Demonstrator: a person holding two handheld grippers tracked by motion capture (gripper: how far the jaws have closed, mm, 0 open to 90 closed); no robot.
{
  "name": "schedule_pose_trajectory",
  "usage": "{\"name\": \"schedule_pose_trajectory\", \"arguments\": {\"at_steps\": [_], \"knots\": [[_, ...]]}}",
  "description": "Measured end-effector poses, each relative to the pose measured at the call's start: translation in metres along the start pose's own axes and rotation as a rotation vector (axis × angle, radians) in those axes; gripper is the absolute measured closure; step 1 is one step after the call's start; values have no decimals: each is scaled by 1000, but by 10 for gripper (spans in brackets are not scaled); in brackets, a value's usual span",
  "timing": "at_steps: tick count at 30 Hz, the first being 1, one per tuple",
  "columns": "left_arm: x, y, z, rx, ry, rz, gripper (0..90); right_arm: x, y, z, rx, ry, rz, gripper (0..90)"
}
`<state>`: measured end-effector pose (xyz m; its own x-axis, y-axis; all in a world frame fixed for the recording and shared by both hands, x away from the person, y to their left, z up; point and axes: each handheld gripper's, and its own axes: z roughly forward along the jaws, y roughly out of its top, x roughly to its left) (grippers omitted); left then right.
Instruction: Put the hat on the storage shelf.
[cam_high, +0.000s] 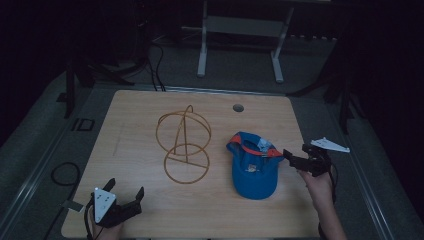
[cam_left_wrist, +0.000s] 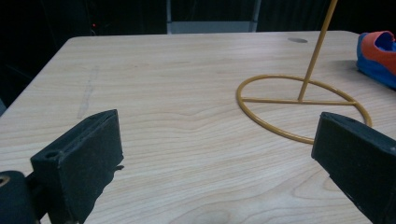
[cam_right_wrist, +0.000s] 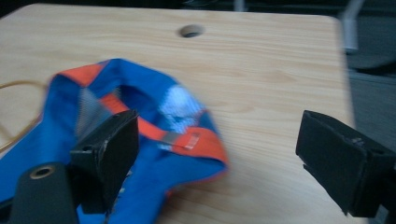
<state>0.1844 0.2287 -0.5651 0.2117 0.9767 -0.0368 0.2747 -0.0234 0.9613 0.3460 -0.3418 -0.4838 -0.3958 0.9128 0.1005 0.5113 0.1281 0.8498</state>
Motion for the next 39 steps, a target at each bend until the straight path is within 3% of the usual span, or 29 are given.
{"name": "schedule_pose_trajectory", "arguments": {"at_steps": [2,5,8,11,25,32,39], "knots": [[-1,1,0,1,-8,-2,21,4,3,7,24,12,-30,140],[-4,1,2,37,5,35,22,7,7,19,43,41,-55,202],[-7,0,3,62,9,61,22,14,10,28,55,25,-134,280],[-8,2,2,56,4,58,21,18,13,37,65,40,-161,325],[-13,2,2,73,-40,53,21,17,19,84,149,31,-164,420],[-14,3,2,74,-47,42,21,14,15,106,196,14,-150,422],[-13,2,3,77,-49,30,22,19,7,120,247,27,-163,415]]}}
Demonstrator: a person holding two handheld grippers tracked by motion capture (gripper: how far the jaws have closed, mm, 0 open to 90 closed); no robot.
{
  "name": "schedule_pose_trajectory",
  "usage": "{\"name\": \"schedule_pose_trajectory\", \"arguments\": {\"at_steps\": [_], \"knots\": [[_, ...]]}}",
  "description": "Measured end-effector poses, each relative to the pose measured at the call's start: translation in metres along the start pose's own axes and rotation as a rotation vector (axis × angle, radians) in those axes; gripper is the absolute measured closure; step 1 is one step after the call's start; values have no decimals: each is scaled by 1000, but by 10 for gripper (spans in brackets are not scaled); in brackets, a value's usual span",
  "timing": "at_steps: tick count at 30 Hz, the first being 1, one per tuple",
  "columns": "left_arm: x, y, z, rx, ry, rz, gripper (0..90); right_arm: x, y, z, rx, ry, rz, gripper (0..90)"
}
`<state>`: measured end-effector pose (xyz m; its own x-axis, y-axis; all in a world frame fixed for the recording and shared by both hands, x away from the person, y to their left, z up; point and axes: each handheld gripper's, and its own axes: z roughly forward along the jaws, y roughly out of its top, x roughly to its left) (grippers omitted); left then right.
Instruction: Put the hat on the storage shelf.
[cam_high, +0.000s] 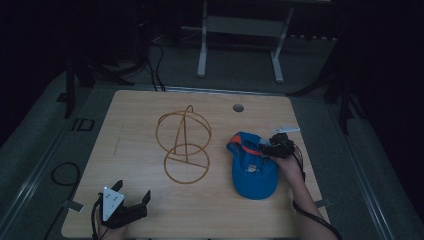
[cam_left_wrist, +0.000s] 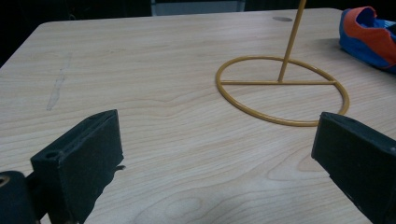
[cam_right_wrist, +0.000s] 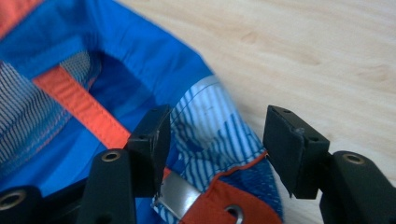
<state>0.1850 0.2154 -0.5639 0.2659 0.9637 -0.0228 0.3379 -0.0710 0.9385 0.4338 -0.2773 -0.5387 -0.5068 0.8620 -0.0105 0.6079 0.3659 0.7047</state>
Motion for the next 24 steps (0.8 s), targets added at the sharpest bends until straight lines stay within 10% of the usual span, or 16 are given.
{"name": "schedule_pose_trajectory", "arguments": {"at_steps": [15,24], "knots": [[0,0,0,6,0,-5,22,14,-10,9,35,-11,-97,745],[1,1,-1,7,6,-10,22,18,-7,0,5,-32,-71,877]]}}
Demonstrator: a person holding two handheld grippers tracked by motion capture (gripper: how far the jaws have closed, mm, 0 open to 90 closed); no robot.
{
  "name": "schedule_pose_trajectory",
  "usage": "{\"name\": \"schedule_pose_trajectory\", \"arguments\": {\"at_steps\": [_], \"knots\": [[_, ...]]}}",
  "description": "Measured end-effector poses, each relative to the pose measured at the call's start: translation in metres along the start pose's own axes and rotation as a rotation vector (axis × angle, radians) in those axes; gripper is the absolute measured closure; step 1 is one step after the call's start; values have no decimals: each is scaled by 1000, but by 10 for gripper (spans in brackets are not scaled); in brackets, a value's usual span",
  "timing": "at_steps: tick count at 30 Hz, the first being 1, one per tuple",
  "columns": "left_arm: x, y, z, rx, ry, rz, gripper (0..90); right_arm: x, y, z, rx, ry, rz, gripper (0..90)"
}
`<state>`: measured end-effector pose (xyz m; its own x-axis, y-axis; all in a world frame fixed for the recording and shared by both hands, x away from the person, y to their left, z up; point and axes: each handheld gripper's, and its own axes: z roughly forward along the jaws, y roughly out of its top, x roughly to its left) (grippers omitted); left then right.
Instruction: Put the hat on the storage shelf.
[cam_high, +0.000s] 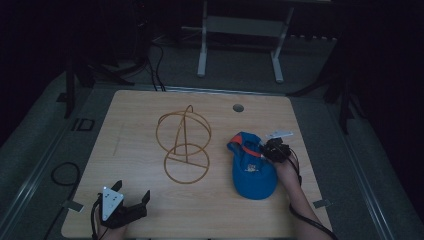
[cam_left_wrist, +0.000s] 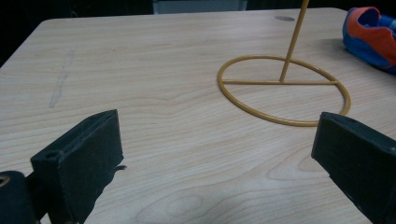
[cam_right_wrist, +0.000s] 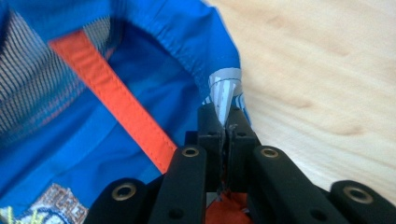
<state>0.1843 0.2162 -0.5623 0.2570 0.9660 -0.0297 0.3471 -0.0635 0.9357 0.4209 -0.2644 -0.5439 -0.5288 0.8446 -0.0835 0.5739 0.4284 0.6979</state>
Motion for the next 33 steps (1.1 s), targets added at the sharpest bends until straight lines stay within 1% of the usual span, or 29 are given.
{"name": "schedule_pose_trajectory", "arguments": {"at_steps": [1,2,5,9,11,13,15,17,20,23,24,26,27,29,31,33], "knots": [[0,0,0,3,-4,1,22,-1,2,-5,-24,2,15,877],[0,0,0,4,-4,3,22,-2,3,-10,-46,1,19,877],[-1,0,1,10,-9,12,22,-2,9,-27,-91,4,7,878],[-2,1,1,11,-3,14,21,-2,17,-52,-154,5,0,879],[-2,1,1,12,-5,13,21,-3,21,-65,-194,19,8,878],[-2,1,2,16,-10,9,21,-4,25,-77,-233,31,6,878],[-3,1,3,21,-4,12,22,-4,29,-89,-268,29,1,879],[-3,2,3,19,-7,5,22,-4,33,-100,-291,32,-3,879],[-3,4,1,23,-6,5,21,-3,39,-115,-318,23,-9,879],[-3,10,0,40,-5,-11,22,-1,44,-130,-347,17,-18,879],[-3,13,-1,39,-14,-16,22,0,45,-134,-356,22,-22,879],[-6,19,-4,37,-16,6,21,1,47,-141,-365,22,-34,879],[-7,24,-6,35,-25,18,21,1,48,-144,-370,22,-40,879],[-10,34,-12,25,-51,3,22,1,49,-148,-372,25,-45,879],[-12,45,-17,18,-70,-2,22,1,50,-152,-373,28,-44,879],[-12,45,-17,18,-70,-2,22,0,50,-154,-375,28,-45,879]]}}
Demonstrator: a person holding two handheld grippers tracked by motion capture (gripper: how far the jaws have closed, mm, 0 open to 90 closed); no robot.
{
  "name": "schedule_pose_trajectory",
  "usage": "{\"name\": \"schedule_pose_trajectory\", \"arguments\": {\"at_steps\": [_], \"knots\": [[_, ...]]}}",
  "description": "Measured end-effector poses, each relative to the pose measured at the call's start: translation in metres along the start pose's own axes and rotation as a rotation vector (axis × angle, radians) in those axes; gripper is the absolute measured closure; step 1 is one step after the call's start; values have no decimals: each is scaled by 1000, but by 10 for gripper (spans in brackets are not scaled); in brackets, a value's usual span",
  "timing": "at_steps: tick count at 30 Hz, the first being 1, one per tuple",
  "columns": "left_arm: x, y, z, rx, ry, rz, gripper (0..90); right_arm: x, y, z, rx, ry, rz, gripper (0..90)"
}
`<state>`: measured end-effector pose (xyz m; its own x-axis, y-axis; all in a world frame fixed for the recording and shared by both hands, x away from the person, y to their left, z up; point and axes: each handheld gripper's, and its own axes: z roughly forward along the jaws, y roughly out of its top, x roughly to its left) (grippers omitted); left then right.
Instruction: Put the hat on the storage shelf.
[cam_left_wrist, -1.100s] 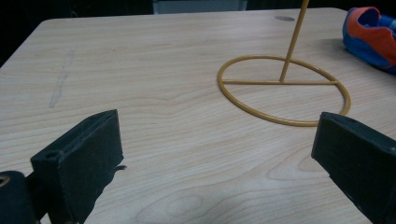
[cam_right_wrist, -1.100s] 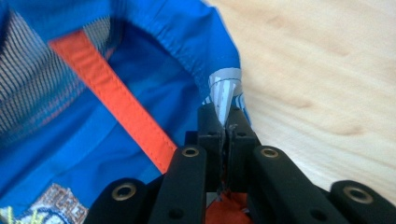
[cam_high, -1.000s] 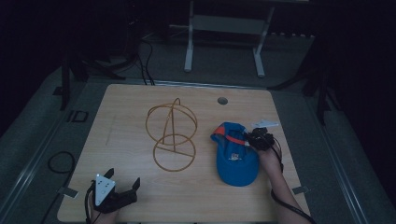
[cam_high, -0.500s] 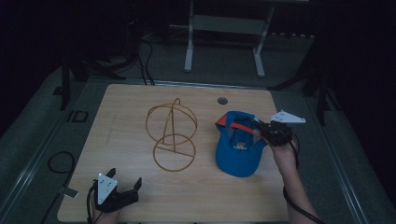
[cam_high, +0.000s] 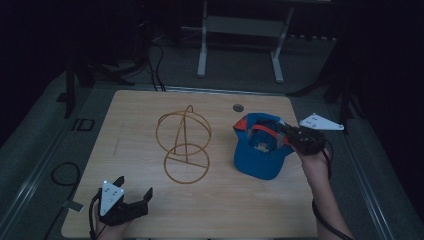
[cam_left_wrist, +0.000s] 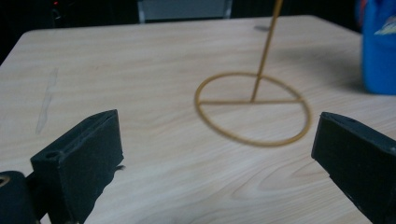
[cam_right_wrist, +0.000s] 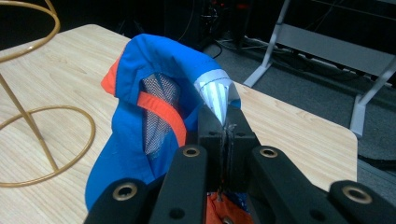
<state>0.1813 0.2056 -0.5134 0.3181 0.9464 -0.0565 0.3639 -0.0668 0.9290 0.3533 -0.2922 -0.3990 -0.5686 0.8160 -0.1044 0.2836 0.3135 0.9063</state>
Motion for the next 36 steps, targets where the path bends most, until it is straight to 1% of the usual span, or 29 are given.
{"name": "schedule_pose_trajectory", "arguments": {"at_steps": [1,2,5,6,10,15,21,23,24,25,26,31,32,33,34,35,36], "knots": [[-4,12,-7,-26,-32,-5,22,0,0,0,0,0,0,879],[-10,25,-12,-44,-48,10,36,0,5,-6,-6,-1,-5,879],[-17,43,-16,-60,-82,24,36,3,11,-14,-15,-8,-20,879],[-20,49,-17,-65,-98,26,36,4,12,-16,-20,-5,-20,879],[-31,72,-18,-78,-133,49,37,5,16,-23,-23,-9,-21,879],[-47,98,-17,-90,-173,106,43,5,17,-28,-25,-14,-23,879],[-66,130,-12,-114,-203,169,51,6,22,-36,-38,-23,-28,879],[-73,140,-9,-122,-221,181,54,7,24,-39,-45,-10,-24,879],[-77,144,-8,-124,-232,188,55,8,24,-40,-46,-8,-25,879],[-77,144,-8,-124,-232,188,55,9,25,-41,-48,-4,-26,879],[-85,153,-4,-130,-246,205,56,11,26,-42,-51,1,-29,879],[-105,168,11,-126,-288,231,56,17,29,-46,-65,16,-32,879],[-105,168,11,-126,-288,231,57,19,30,-47,-67,17,-36,879],[-114,171,17,-128,-292,228,58,20,31,-48,-70,18,-38,879],[-119,173,20,-130,-292,229,58,21,31,-49,-73,21,-44,879],[-119,173,20,-130,-292,229,59,22,32,-50,-74,19,-46,879],[-127,176,26,-135,-315,232,59,22,33,-50,-75,16,-46,879]]}}
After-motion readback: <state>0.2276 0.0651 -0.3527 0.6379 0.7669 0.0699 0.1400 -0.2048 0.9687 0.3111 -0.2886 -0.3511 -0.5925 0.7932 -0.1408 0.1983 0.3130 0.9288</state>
